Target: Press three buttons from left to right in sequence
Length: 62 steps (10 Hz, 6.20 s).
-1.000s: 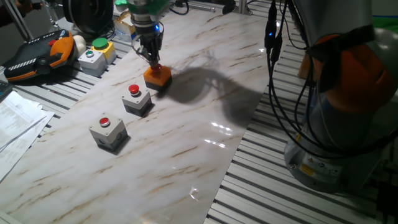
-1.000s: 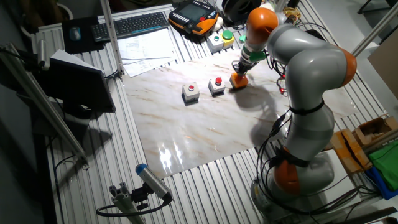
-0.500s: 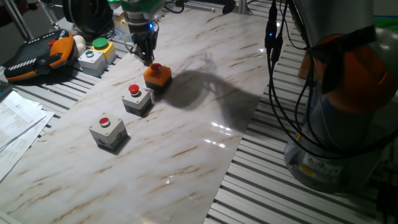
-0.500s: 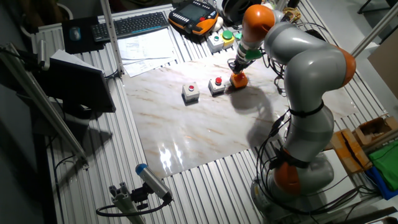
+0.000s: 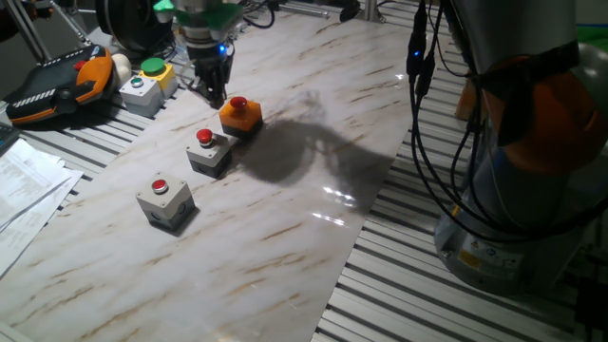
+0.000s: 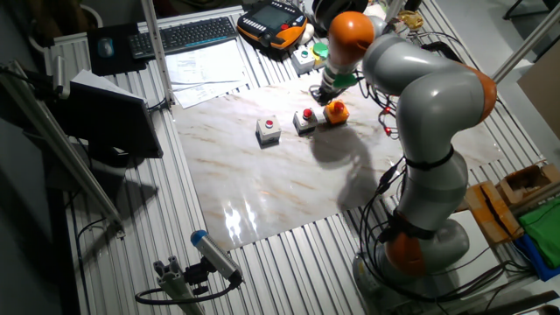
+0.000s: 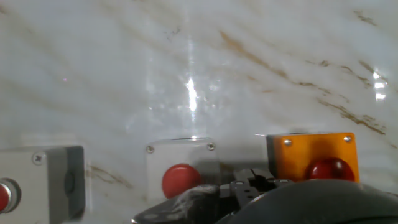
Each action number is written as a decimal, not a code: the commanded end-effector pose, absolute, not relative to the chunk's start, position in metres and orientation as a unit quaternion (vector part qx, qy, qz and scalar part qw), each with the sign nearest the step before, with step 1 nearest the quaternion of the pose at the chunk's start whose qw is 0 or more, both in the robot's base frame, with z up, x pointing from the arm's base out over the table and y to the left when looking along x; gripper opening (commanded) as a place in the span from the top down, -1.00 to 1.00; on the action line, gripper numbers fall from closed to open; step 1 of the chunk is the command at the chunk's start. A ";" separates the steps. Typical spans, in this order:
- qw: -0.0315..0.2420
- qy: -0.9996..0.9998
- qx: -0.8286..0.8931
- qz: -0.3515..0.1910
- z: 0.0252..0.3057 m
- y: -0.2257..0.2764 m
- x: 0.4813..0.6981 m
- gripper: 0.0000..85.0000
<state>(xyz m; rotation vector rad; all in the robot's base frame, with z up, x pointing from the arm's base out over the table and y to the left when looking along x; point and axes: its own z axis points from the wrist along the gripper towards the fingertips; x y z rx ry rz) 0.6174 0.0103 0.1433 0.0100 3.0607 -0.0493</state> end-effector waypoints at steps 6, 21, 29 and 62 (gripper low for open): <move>0.044 0.999 0.008 0.005 0.132 0.036 0.616 0.98; 0.050 0.999 0.021 0.006 0.113 0.057 0.615 0.98; 0.046 0.998 0.031 0.003 0.129 0.060 0.612 0.98; 0.044 0.999 0.027 -0.013 0.156 0.180 0.618 0.18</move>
